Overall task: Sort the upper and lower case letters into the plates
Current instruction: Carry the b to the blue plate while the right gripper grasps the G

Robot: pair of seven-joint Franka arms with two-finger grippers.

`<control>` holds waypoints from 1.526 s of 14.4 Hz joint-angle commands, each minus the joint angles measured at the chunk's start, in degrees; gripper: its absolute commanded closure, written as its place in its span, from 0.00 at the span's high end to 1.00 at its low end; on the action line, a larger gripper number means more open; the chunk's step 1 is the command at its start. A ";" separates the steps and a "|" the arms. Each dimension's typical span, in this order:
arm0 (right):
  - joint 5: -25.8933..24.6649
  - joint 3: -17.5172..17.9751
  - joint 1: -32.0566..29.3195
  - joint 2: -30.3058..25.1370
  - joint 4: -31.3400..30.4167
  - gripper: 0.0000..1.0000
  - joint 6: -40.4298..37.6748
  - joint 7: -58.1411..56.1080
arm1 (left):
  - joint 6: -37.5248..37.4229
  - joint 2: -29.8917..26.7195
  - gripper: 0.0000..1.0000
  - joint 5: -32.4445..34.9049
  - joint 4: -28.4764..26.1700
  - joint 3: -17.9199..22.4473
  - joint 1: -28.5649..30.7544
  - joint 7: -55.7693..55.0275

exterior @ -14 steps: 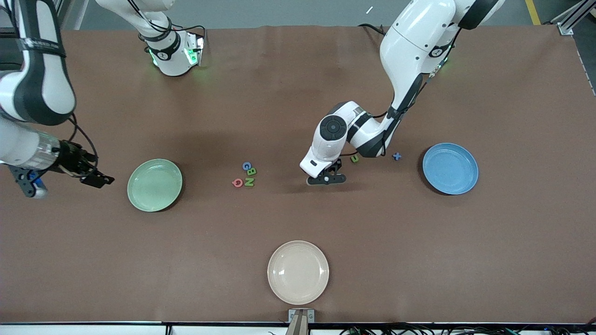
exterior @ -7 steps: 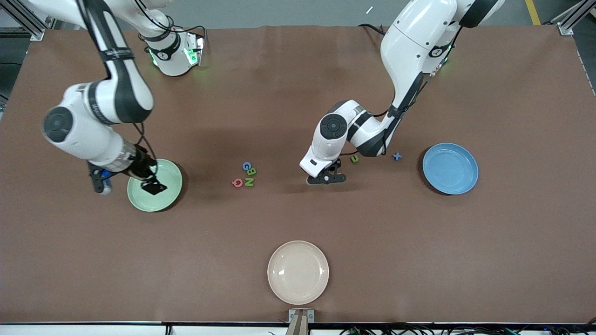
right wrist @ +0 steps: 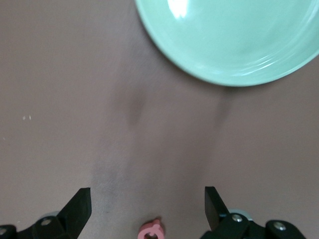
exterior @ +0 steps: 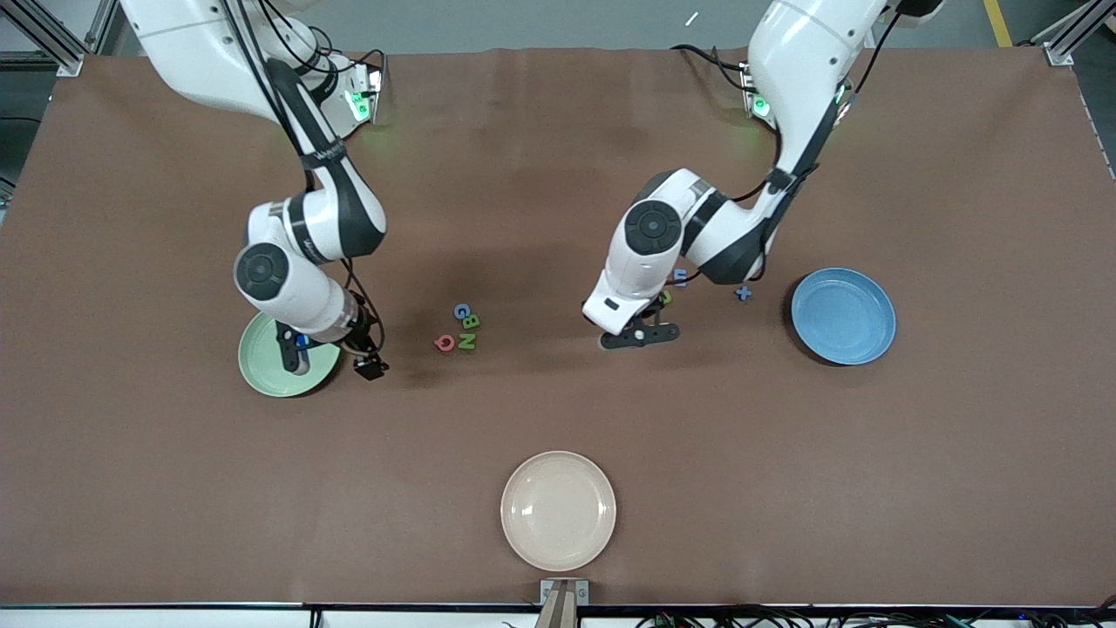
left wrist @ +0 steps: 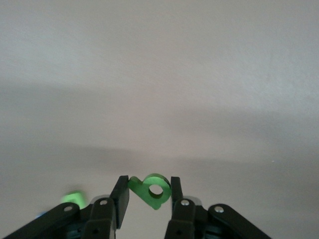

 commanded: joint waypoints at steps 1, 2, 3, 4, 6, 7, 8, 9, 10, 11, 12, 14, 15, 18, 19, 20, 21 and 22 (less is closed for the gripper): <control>-3.47 -0.73 2.84 5.51 5.21 1.00 -1.25 1.82 | -5.74 -5.50 0.08 -1.31 -3.39 -0.61 3.59 5.45; -5.22 -0.73 3.64 6.92 6.00 1.00 -1.25 1.82 | -6.02 -7.17 0.08 -1.31 -5.14 -0.61 5.17 7.30; -5.84 -0.65 3.73 8.15 7.05 1.00 -1.34 1.91 | -6.02 -9.02 0.08 -1.31 -6.99 -0.61 7.18 9.23; -5.76 -0.56 3.91 8.95 7.76 1.00 -1.34 1.91 | -6.02 -10.95 0.08 -1.31 -9.01 -0.61 9.03 11.25; -5.24 -0.56 4.43 9.48 8.12 0.99 -1.34 2.78 | -6.02 -14.99 0.08 -1.13 -14.71 -0.61 12.55 15.64; -5.15 -0.47 4.61 9.48 8.12 0.99 -1.16 4.09 | -6.02 -16.75 0.08 -0.96 -17.18 -0.53 14.22 18.19; -5.15 -0.38 4.79 9.48 8.12 0.98 -0.81 4.98 | -6.02 -18.16 0.08 -0.96 -19.46 -0.61 16.24 20.65; -4.97 -0.38 5.40 9.48 8.12 0.97 -0.72 5.77 | -6.02 -19.65 0.08 -0.96 -21.40 -0.53 18.17 22.94; -4.97 -0.38 6.19 9.48 8.12 0.96 -0.72 6.56 | -5.85 -20.28 0.08 -0.87 -22.90 -0.52 19.67 25.22; -4.89 -0.38 6.72 9.48 7.94 0.95 -0.72 6.92 | -5.76 -20.46 0.08 -0.87 -24.13 -0.52 21.51 27.60; -4.80 -0.38 7.24 9.48 7.68 0.94 -0.64 6.92 | -5.67 -20.81 0.08 -0.78 -25.45 -0.52 23.36 29.71; -3.22 -0.38 7.86 9.48 7.59 0.92 -0.20 7.36 | -4.27 -21.68 0.08 -0.52 -28.26 -0.52 26.26 33.93; -2.43 -0.38 8.47 9.48 7.59 0.92 -0.02 7.36 | -3.13 -21.69 0.08 -0.52 -29.41 -0.52 27.76 35.86; -2.07 -0.38 9.62 9.48 7.50 0.88 -0.02 7.45 | 1.52 -21.43 0.08 -0.43 -32.66 -0.52 31.54 41.49; -2.07 -0.38 9.62 9.48 7.41 0.87 -0.11 7.45 | 2.49 -21.17 0.08 0.01 -33.28 -0.44 32.59 42.64; -2.07 -0.38 9.71 9.48 7.24 0.87 -0.02 7.45 | 3.55 -20.90 0.08 0.88 -33.72 -0.44 33.65 43.52; -2.07 -0.38 9.71 9.57 6.80 0.87 0.24 7.36 | 4.60 -20.20 0.08 1.59 -33.99 -0.44 34.62 43.96; -2.07 -0.38 9.71 9.66 6.71 0.86 0.42 7.36 | 5.13 -19.67 0.07 2.46 -34.08 -0.44 35.23 44.23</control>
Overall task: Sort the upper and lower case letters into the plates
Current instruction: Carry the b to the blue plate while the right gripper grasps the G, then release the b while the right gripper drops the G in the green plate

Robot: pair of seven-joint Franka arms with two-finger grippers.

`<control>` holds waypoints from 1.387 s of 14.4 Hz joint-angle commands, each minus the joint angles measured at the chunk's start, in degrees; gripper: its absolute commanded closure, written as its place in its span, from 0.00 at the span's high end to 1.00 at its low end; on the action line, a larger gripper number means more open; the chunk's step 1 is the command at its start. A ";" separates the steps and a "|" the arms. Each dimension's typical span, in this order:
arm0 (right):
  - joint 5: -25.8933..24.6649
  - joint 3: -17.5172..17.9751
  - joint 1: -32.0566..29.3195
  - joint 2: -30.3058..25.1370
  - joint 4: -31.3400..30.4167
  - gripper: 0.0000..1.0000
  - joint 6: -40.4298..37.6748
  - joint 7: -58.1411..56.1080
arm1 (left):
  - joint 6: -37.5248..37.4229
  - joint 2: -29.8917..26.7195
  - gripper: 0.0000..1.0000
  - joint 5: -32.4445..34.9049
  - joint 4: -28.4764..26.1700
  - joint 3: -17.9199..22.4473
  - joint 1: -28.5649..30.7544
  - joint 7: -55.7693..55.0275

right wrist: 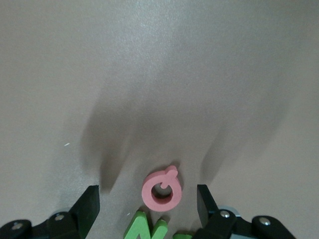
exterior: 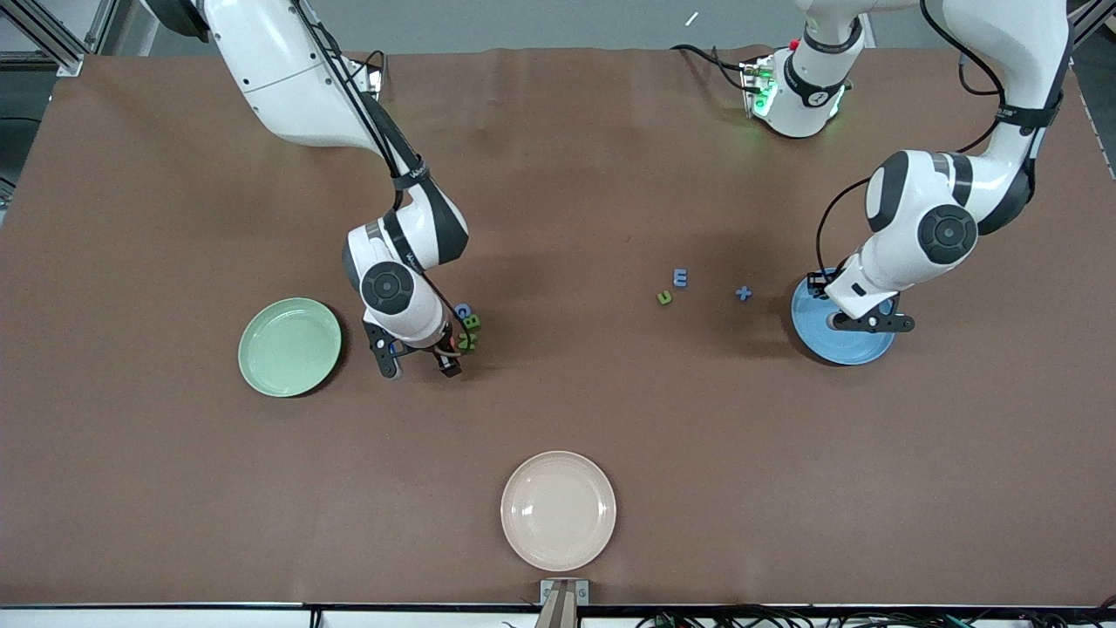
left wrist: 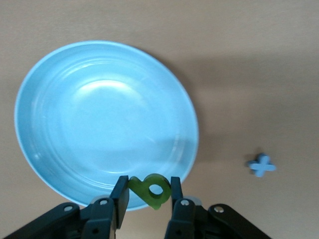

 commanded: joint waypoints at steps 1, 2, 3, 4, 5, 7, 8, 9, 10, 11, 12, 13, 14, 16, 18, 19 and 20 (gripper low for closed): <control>0.37 -0.42 0.51 0.11 -0.97 0.86 0.79 0.74 | 2.27 0.70 0.06 2.97 -1.55 -0.56 2.25 1.29; 0.37 -0.42 0.51 0.11 -0.97 0.86 0.79 0.74 | 3.06 0.97 0.06 4.20 -1.72 -0.56 3.30 1.38; 0.37 -0.42 0.51 0.11 -0.97 0.85 0.88 0.74 | 4.11 1.67 0.06 5.17 -1.90 -0.65 3.92 1.47; 0.37 -0.42 0.51 0.20 -0.97 0.83 0.97 0.74 | 5.25 2.20 0.06 5.53 -2.08 -0.56 3.93 1.47; 0.37 -0.42 0.51 0.20 -0.97 0.80 0.88 0.74 | 6.65 3.34 0.06 6.14 -2.08 -0.56 4.01 1.47; 0.37 -0.42 0.51 0.20 -0.97 0.70 0.79 0.74 | 8.60 4.31 0.06 6.76 -2.34 -0.56 4.36 1.38; 0.37 -0.42 0.51 0.20 -0.97 0.66 0.79 0.74 | 8.78 4.66 0.06 6.85 -2.34 -0.56 4.37 1.38; 0.37 -0.42 0.51 0.20 -1.06 0.61 0.71 0.74 | 9.21 5.36 0.06 6.85 -2.34 -0.56 4.37 1.38; 0.37 -0.42 0.51 0.20 -1.32 0.54 0.70 0.74 | 9.74 5.63 0.06 6.85 -2.43 -0.47 4.37 1.38; 0.37 -0.42 0.42 0.20 -1.58 0.44 0.79 0.74 | 9.83 5.72 0.06 6.85 -2.52 -0.47 4.45 1.38; 0.37 -0.42 0.42 0.11 -1.67 0.25 0.71 0.74 | 9.83 5.72 0.06 6.85 -2.78 -0.47 4.45 1.38; 0.37 -0.51 0.33 0.11 -1.85 0.09 0.70 0.74 | 9.83 5.81 0.06 6.85 -2.96 -0.47 4.45 1.38; 0.37 -0.51 -0.02 -0.06 -1.85 0.01 0.10 0.74 | 9.83 5.81 0.06 6.85 -3.04 -0.47 4.37 1.38; 0.28 -0.86 -0.89 -1.55 -1.85 0.00 -2.09 -0.13 | 9.83 5.90 0.06 6.85 -3.48 -0.47 4.45 1.38; 0.20 -0.86 -4.22 -5.41 -1.85 0.00 -5.34 -1.71 | 9.83 6.16 0.06 6.85 -3.75 -0.47 4.45 1.38; 0.20 -0.86 -5.98 -7.43 -1.85 0.00 -8.14 -4.33 | 9.83 6.16 0.07 6.85 -3.84 -0.47 4.54 1.38; 0.20 -0.86 -8.26 -9.88 -2.11 0.00 -11.39 -8.36 | 9.83 6.16 0.09 6.85 -3.84 -0.47 4.63 1.38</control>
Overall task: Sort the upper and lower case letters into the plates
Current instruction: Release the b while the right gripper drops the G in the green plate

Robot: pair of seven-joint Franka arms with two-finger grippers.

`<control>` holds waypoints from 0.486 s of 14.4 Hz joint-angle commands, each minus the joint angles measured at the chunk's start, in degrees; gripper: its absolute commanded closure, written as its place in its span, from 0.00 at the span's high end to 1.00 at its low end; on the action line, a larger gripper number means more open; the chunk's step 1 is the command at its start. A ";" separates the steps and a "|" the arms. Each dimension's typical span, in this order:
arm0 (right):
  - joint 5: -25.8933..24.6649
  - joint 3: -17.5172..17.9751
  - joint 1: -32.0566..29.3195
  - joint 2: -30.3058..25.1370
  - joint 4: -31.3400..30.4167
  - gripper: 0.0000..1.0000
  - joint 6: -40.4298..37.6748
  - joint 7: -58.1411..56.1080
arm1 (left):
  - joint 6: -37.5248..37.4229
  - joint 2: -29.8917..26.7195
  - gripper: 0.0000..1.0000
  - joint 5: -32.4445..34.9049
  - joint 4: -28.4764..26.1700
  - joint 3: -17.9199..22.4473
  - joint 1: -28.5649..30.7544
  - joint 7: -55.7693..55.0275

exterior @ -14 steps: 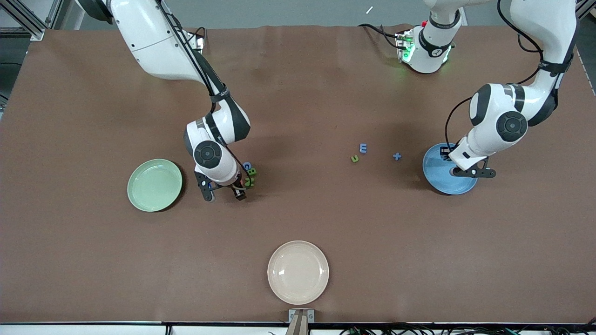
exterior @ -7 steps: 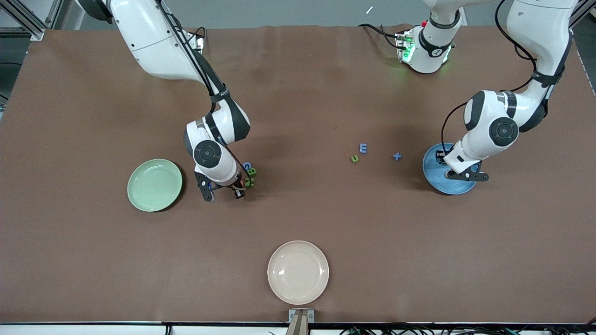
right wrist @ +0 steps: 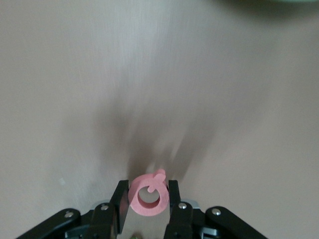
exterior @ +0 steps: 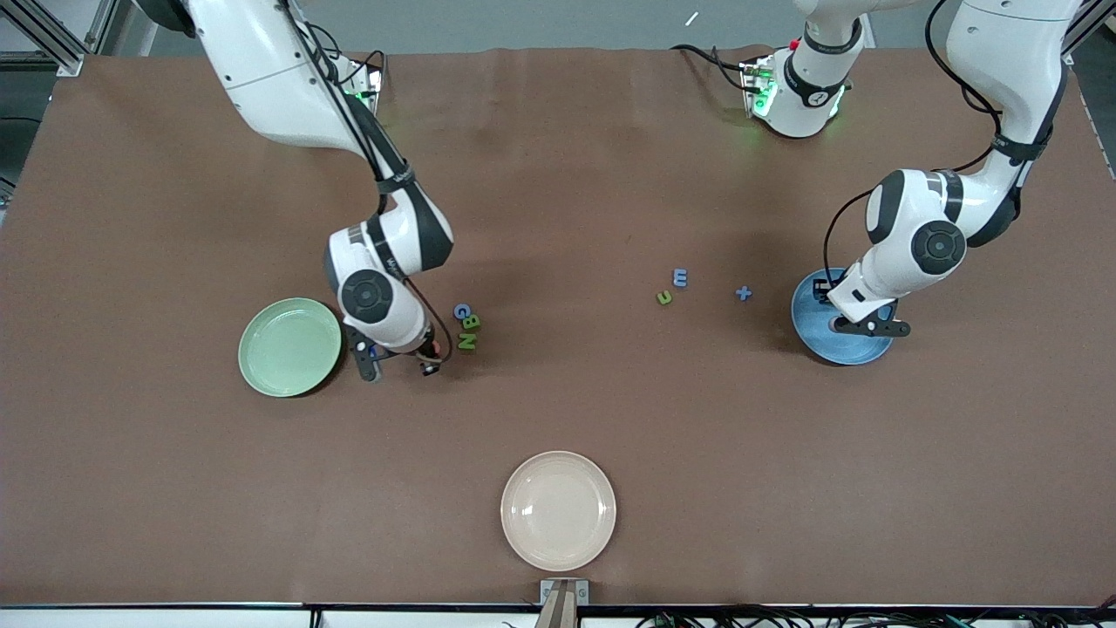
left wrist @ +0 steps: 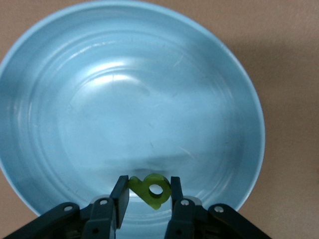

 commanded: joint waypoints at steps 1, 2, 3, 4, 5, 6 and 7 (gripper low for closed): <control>0.09 0.82 -6.70 -8.98 -3.15 0.00 -7.27 -9.28 | 0.96 -0.31 0.22 1.24 -0.77 -0.46 0.96 0.52; 0.00 0.82 -8.54 -11.53 -5.25 0.00 -7.64 -12.88 | 0.87 -0.66 0.42 1.24 -0.69 -0.54 0.96 0.52; 0.00 0.82 -11.09 -14.08 -8.49 0.00 -7.12 -17.10 | 0.79 -0.92 0.75 1.24 -0.60 -0.54 0.88 0.52; 0.00 0.82 -13.72 -16.10 -11.05 0.00 -6.25 -21.05 | 0.79 -1.27 1.00 1.24 -0.34 -0.63 0.88 0.43; 0.00 0.82 -15.92 -17.52 -13.68 0.00 -4.85 -24.75 | 0.79 -1.97 1.00 1.24 0.10 -0.72 0.70 -0.18; -0.09 0.73 -17.86 -18.14 -15.97 0.00 -2.83 -28.18 | 0.61 -2.41 1.00 1.24 0.71 -1.33 0.53 -0.45; -0.44 0.73 -19.62 -18.06 -17.82 0.00 -0.72 -30.65 | 0.26 -2.50 1.00 1.16 1.68 -2.99 0.53 -1.23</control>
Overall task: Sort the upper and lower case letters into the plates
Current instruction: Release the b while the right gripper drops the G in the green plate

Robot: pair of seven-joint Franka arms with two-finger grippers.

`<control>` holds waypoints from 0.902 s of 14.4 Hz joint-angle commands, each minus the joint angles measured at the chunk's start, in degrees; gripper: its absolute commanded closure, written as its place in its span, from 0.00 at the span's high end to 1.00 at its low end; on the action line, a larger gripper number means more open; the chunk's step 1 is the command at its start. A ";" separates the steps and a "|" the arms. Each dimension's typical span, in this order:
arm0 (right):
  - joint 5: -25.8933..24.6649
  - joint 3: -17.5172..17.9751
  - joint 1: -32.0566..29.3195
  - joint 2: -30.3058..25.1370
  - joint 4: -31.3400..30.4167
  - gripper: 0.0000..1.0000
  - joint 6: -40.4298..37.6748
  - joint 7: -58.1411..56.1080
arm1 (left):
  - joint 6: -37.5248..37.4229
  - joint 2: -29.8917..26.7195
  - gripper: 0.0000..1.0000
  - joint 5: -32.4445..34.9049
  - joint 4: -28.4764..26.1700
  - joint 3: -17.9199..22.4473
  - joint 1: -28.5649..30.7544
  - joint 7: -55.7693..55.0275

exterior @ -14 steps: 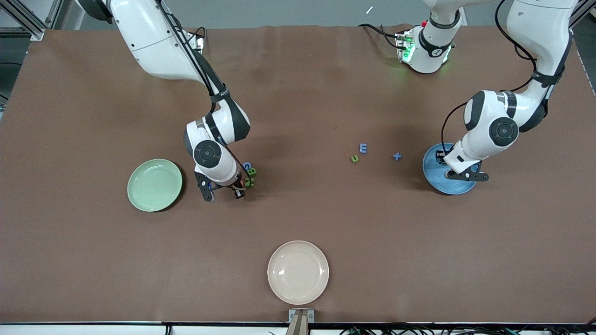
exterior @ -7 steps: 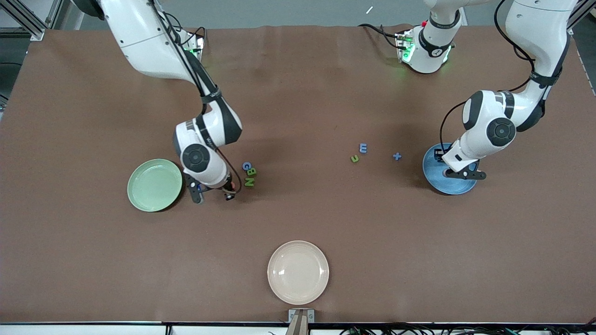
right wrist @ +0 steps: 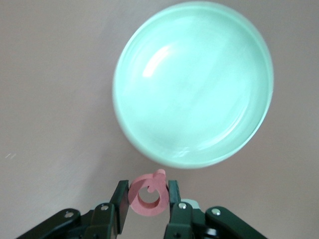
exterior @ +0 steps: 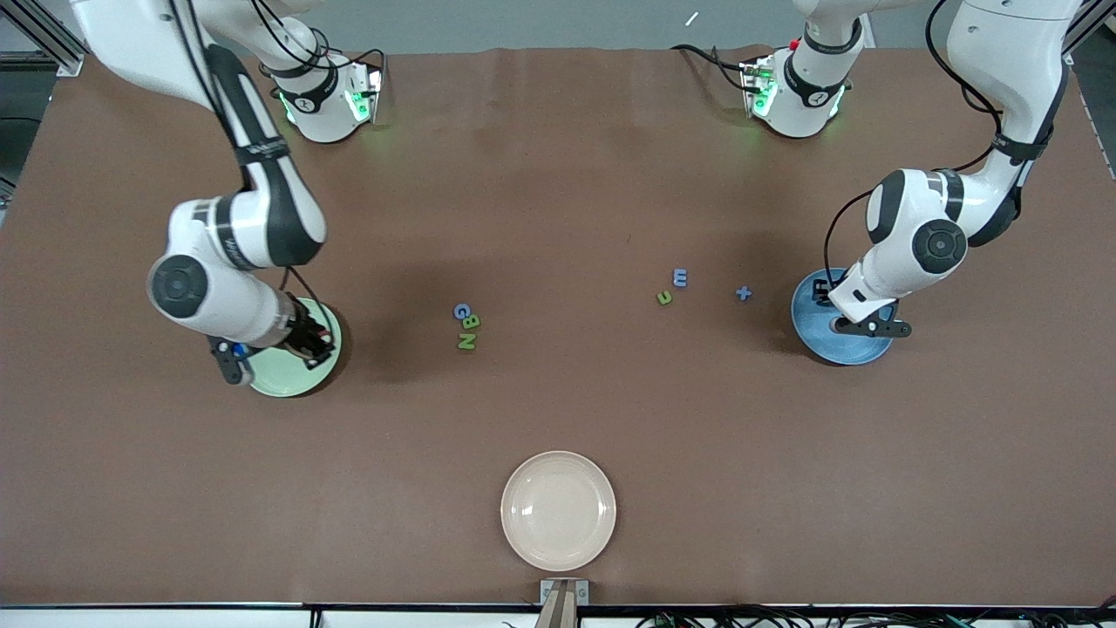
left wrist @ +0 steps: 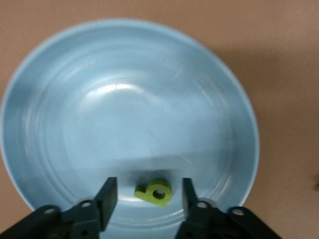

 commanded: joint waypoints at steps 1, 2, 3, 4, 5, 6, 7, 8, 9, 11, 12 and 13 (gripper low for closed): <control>-0.50 1.15 -5.77 -2.52 -9.26 0.00 7.77 -7.90 | -1.04 -1.90 1.00 0.98 1.76 -3.92 0.42 -3.41; -0.50 1.24 -7.71 -2.43 -11.02 0.00 10.50 -10.54 | -2.27 -1.90 1.00 0.98 2.72 -5.59 0.33 -7.09; -0.50 1.24 -8.51 -2.34 -12.34 0.00 12.79 -12.04 | -3.84 -1.81 1.00 0.98 3.78 -7.52 0.33 -10.69; -0.58 1.24 -8.52 -2.08 -12.62 0.00 13.69 -12.14 | -4.99 -1.64 1.00 0.80 4.57 -9.36 0.33 -14.39; -0.50 1.24 -8.52 -1.38 -12.62 0.00 14.13 -12.15 | -5.52 -1.29 1.00 0.63 5.10 -11.21 0.24 -18.95; -0.50 1.24 -8.52 -0.33 -12.53 0.00 15.18 -12.15 | -5.53 -1.20 1.00 0.54 5.19 -12.79 0.24 -23.43; -0.50 1.24 -8.61 0.55 -12.62 0.00 16.41 -12.15 | -5.44 -0.93 1.00 0.54 5.19 -14.38 0.07 -28.87; -0.50 1.24 -8.61 1.87 -12.62 0.01 17.38 -12.15 | -5.18 -0.23 1.00 0.54 5.19 -15.44 -0.11 -33.45; -0.50 1.24 -8.96 2.84 -12.62 0.01 18.43 -12.15 | -4.57 0.21 1.00 0.54 5.02 -16.32 -0.37 -37.93; -0.50 1.24 -9.40 4.60 -12.62 0.02 19.76 -12.15 | -2.82 0.82 1.00 1.06 4.23 -16.41 -1.25 -44.89; -0.50 1.24 -9.49 4.86 -12.62 0.02 19.50 -12.15 | -0.02 1.26 1.00 1.15 3.27 -16.41 -1.60 -46.49; -0.50 1.24 -9.49 4.78 -12.71 0.02 18.97 -12.15 | 3.84 1.79 1.00 1.15 1.87 -16.41 -1.69 -48.42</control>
